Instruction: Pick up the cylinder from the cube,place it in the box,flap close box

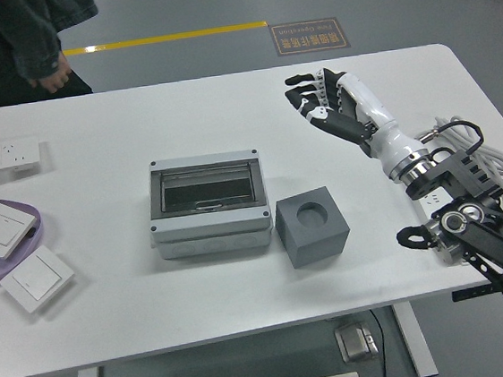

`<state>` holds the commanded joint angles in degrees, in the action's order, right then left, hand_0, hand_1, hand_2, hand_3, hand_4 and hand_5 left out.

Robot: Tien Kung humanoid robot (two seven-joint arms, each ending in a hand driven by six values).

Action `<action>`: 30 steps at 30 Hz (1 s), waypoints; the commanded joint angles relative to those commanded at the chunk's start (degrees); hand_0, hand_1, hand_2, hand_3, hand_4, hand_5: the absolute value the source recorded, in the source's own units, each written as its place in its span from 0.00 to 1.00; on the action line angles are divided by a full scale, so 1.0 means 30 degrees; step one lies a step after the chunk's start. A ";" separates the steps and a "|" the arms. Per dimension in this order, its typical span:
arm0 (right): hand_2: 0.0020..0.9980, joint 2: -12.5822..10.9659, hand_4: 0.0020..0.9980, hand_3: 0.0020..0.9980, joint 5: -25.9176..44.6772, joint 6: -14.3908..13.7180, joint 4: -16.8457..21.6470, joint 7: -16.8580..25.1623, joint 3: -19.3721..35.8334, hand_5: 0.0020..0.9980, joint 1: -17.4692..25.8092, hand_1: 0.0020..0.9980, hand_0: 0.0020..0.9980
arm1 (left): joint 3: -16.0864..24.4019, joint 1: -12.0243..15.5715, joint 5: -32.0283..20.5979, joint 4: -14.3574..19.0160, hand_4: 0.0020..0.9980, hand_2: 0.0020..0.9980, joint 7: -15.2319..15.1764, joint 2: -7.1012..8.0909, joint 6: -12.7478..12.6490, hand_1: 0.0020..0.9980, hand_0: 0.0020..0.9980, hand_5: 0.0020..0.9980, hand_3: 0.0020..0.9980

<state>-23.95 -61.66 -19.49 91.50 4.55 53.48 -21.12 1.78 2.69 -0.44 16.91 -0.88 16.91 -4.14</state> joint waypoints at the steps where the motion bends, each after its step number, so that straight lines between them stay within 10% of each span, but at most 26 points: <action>1: 0.64 0.0034 0.74 0.66 0.0051 0.0047 -0.0049 0.0089 0.0364 0.46 0.0116 0.65 0.70 | 0.0022 0.0027 0.0010 0.0000 0.69 0.60 -0.0011 -0.0018 0.0001 0.63 0.62 0.24 0.62; 30: 0.64 0.0784 0.75 0.65 0.3078 -0.0577 -0.2534 0.2497 0.1570 0.44 0.1723 0.66 0.71 | 0.0117 -0.0208 0.0068 0.0003 0.69 0.60 -0.0055 0.0344 0.0086 0.63 0.62 0.24 0.62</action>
<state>-21.60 -52.43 -21.23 83.90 12.04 58.18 -15.95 2.13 2.06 -0.24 16.92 -1.04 17.95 -3.88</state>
